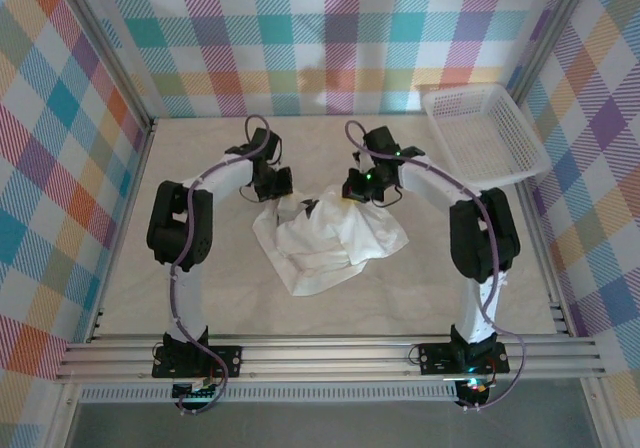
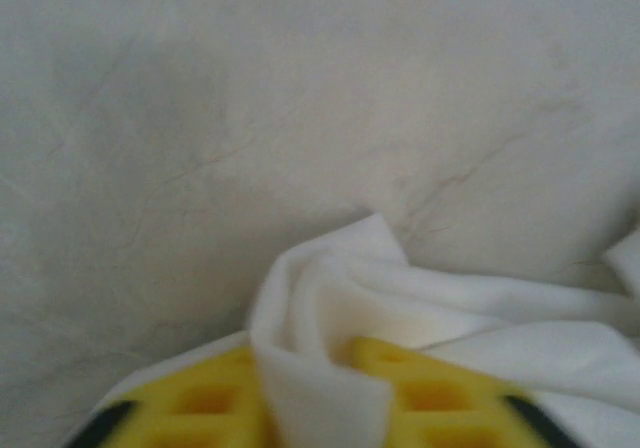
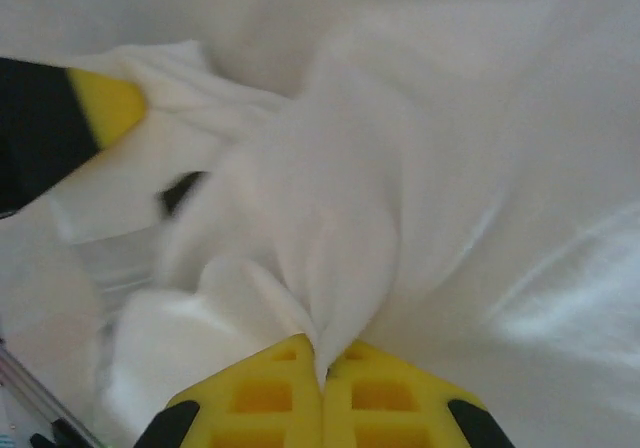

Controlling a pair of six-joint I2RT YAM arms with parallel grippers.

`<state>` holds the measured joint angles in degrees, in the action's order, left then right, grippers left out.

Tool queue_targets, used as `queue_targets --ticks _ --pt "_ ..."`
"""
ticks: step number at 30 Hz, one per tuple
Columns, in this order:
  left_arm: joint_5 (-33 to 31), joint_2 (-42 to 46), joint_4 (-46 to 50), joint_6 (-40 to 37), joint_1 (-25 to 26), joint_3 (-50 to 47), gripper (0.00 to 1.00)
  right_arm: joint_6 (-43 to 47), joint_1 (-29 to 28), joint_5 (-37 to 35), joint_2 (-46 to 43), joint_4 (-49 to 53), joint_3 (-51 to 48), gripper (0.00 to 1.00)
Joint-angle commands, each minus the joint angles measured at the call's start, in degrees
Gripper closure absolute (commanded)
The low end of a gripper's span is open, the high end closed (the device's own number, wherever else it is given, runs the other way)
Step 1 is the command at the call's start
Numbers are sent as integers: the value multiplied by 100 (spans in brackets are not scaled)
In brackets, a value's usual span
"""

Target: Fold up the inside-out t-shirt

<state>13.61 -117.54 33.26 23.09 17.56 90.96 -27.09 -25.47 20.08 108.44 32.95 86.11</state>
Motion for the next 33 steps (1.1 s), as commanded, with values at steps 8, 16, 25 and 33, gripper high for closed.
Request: queue_targets --ticks 8,16,25,33 --pt "821 3275 -625 -678 -27 -340 100 968 -28 63 -2668 -2255 -979 96" --pt "796 4607 -1392 -116 708 -3920 62 544 -222 -351 -3393 -1860 -4121 61" --pt "-309 4741 -744 -411 750 -3465 37 1010 -265 -269 -2602 -1474 -2709 44" --pt "140 2407 -352 -697 1124 -1876 26 176 -315 -2328 -632 -325 -1409 37"
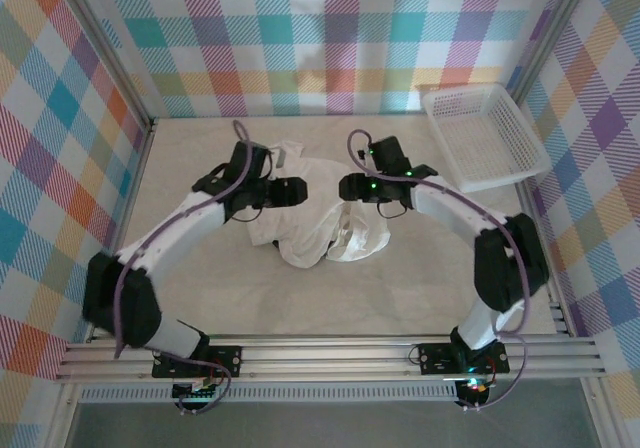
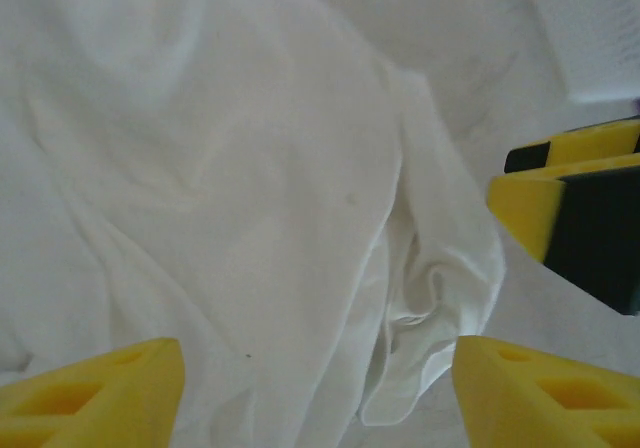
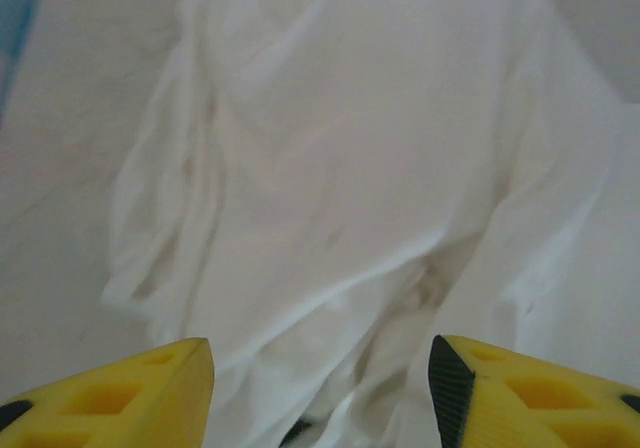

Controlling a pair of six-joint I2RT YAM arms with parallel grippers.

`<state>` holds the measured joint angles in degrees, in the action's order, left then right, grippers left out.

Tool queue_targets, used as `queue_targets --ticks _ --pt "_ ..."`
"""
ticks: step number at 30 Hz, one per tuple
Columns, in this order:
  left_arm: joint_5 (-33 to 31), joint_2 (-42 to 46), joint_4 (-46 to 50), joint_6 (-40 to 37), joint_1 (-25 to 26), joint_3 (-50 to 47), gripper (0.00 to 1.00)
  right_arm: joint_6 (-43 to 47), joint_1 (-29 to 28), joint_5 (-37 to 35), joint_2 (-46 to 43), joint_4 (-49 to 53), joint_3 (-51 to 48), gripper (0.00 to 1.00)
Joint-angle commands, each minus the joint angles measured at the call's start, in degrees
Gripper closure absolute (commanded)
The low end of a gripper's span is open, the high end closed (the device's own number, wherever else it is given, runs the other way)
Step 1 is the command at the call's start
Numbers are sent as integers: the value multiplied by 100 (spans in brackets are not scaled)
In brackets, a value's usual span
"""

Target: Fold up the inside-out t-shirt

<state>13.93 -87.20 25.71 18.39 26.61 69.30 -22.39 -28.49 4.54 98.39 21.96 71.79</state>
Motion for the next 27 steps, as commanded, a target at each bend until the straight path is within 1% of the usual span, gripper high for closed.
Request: queue_targets --ticks 1,2,3,4,5,6,7,8,9,10,11,12,13,15,17,19,21,23,27 --pt "149 -926 441 -261 304 489 25 -292 -16 -587 522 771 49 37" --pt "171 -1232 431 -280 376 629 25 -292 -16 -356 647 785 94 37" --pt "228 -1558 400 -280 466 791 24 -325 -15 -82 762 816 131 41" --pt "335 -1868 341 -268 544 962 24 -344 -11 186 817 811 151 49" --pt "407 -2111 292 -252 600 1087 25 -336 -7 355 804 803 151 64" --pt "484 -2356 229 -207 625 1225 28 -359 -5 396 720 819 147 82" --pt "549 -2543 147 -148 622 1317 32 -362 1 371 564 808 113 95" --pt "553 -2661 102 -116 610 1391 38 -342 22 351 374 798 71 100" --pt "560 -2754 74 -76 587 1489 47 -290 48 374 136 746 20 100" --pt "618 -2797 53 -49 545 1563 58 -211 69 447 -79 677 -42 100" --pt "706 -2810 35 -2 479 1634 76 -122 102 572 -337 603 -121 100" --pt "828 -2767 -2 76 384 1665 97 -19 136 728 -596 519 -223 100" --pt "998 -2649 -84 183 245 1640 100 61 171 805 -842 441 -349 100" --pt "1407 -2215 -408 462 -71 1417 100 103 231 565 -1356 362 -739 100" --pt "1690 -1558 -700 691 -332 1141 100 41 340 174 -1856 161 -1423 100" --pt "1933 -923 -693 633 -446 1021 100 -78 460 -293 -2232 -137 -2317 100" --pt "2096 -534 -454 404 -446 982 100 -250 551 -554 -2298 -122 -2859 99" --pt "2273 -261 -285 339 -446 800 100 -310 607 -550 -2235 59 -2994 91" --pt "2364 26 -330 364 -390 151 100 17 608 -128 -2162 305 -2571 62"
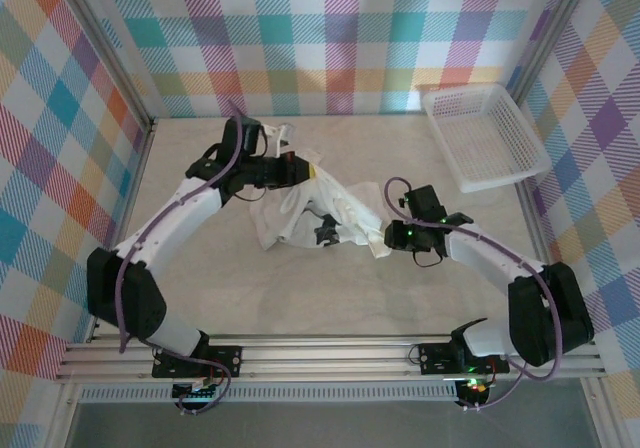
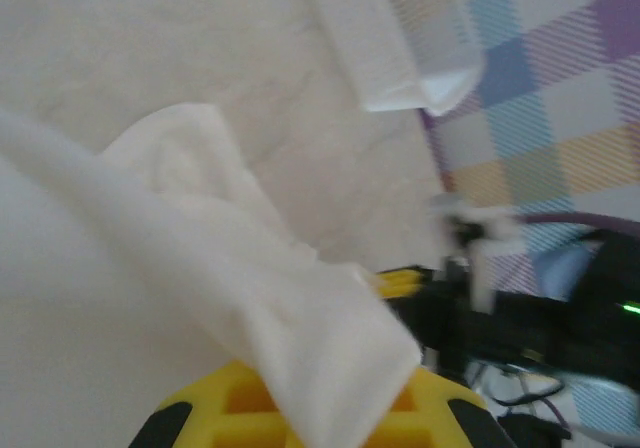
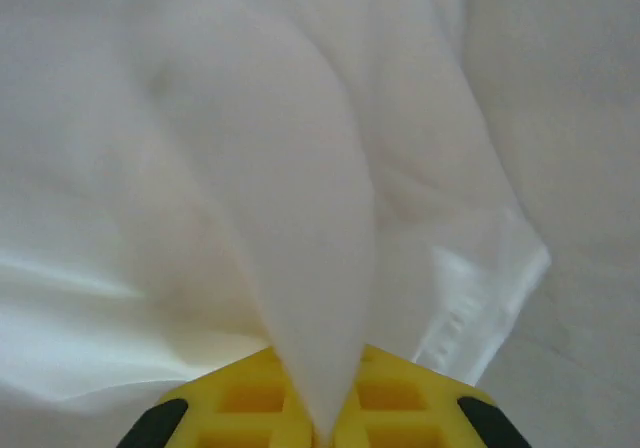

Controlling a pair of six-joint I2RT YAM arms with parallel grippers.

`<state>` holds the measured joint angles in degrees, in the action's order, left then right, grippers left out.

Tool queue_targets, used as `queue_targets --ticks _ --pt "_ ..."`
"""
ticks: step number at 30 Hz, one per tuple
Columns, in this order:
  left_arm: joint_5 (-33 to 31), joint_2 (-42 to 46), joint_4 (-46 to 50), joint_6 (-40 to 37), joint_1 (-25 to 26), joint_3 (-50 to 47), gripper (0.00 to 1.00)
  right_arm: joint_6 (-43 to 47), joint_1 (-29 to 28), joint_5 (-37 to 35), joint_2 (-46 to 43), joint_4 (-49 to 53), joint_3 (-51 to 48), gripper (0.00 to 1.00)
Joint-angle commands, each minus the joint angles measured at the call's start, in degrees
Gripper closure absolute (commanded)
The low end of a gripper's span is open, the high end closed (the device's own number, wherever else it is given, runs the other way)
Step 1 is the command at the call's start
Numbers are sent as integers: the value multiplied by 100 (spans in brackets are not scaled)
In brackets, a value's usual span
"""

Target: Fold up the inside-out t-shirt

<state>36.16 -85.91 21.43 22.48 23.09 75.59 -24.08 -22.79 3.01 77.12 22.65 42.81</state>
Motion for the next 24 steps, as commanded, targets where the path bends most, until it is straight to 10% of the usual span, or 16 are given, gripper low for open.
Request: queue_targets --ticks 1,8,14,18,24 --pt "128 -62 44 -9 -17 -616 100 329 22 202 -46 252 515 59" --pt "100 12 -219 82 181 -840 98 1501 -697 1863 -368 -1466 917 34" --pt "-239 -23 362 -449 430 -655 83 1678 -991 1703 596 -2134 1464 31" --pt "-623 548 118 -399 413 -1039 72 1601 -991 2565 1352 -1981 1741 48" --pt "-1156 930 483 -376 323 -1387 49 1134 -991 2877 1465 -2179 1594 100"
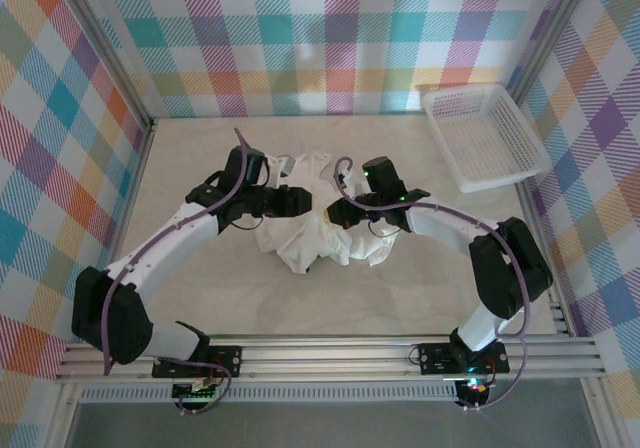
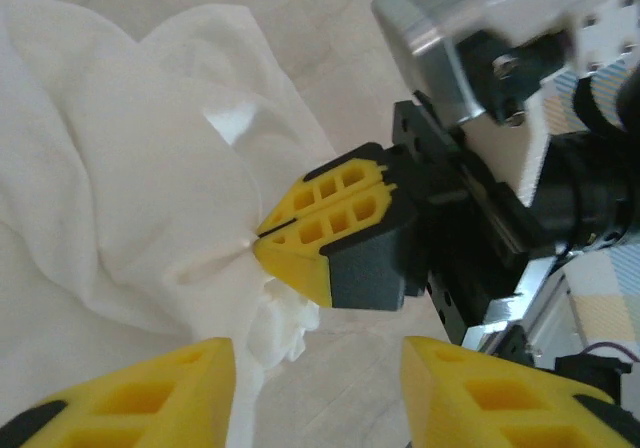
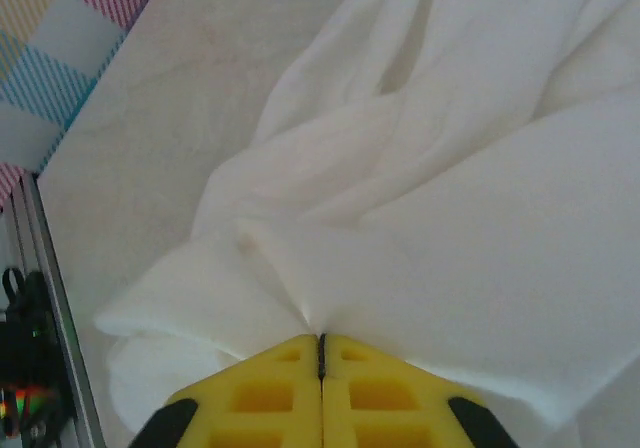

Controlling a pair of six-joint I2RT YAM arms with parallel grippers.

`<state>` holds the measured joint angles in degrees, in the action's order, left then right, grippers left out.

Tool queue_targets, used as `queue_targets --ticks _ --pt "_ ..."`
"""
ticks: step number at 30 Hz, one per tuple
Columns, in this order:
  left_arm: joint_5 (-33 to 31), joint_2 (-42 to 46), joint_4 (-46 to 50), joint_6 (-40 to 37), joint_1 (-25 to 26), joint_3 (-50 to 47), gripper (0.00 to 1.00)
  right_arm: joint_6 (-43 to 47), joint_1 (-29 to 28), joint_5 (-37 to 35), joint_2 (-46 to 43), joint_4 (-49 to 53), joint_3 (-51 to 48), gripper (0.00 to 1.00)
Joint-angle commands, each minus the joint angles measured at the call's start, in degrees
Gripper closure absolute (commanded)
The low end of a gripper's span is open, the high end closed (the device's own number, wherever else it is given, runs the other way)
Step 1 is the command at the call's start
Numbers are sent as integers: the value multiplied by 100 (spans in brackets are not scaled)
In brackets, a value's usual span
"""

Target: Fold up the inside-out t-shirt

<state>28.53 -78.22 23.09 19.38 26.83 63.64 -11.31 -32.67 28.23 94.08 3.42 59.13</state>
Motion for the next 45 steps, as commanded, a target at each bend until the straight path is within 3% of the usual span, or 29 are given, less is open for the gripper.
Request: queue_targets --ticks 1,8,13,18,20,25,28,32,36,40,42,43,44,45 --pt "-456 190 355 -50 -59 -285 47 -137 -3 221 -333 -287 -151 100" --pt "-361 219 559 -252 209 -696 36 -114 13 -196 -894 -50 -491 100" --pt "-900 457 194 445 531 -1294 34 -686 111 -513 -1129 -33 -278 100" --pt "-1956 153 265 456 533 -1682 28 -969 158 -547 -1511 -285 -71 100" --pt "-2110 211 203 366 525 -1675 25 -1069 211 -538 -1647 -289 58 100" --pt "-1167 972 -516 -448 525 -1534 8 -1066 225 -271 -1762 -17 486 100" --pt "-962 1152 -519 -723 525 -1151 1 -1026 225 87 -1693 148 740 100" --pt "-1084 691 -317 -693 525 -377 0 -1104 217 201 -1689 173 841 100" --pt "-378 -199 -906 -450 572 182 0 -1233 212 182 -1744 194 889 100" --pt "-770 -985 -966 -255 613 482 0 -1273 208 112 -1779 392 987 100" --pt "-871 -1115 -1061 -161 613 483 7 -1294 210 -227 -1750 723 1126 100" --pt "-849 -1151 -1102 -134 607 474 19 -1305 229 -460 -1684 966 1234 100" --pt "-786 -1161 -1133 -76 597 461 40 -1315 261 -620 -1585 1202 1366 100" --pt "-639 -1136 -1204 65 576 426 72 -1321 327 -813 -1416 1464 1542 100"
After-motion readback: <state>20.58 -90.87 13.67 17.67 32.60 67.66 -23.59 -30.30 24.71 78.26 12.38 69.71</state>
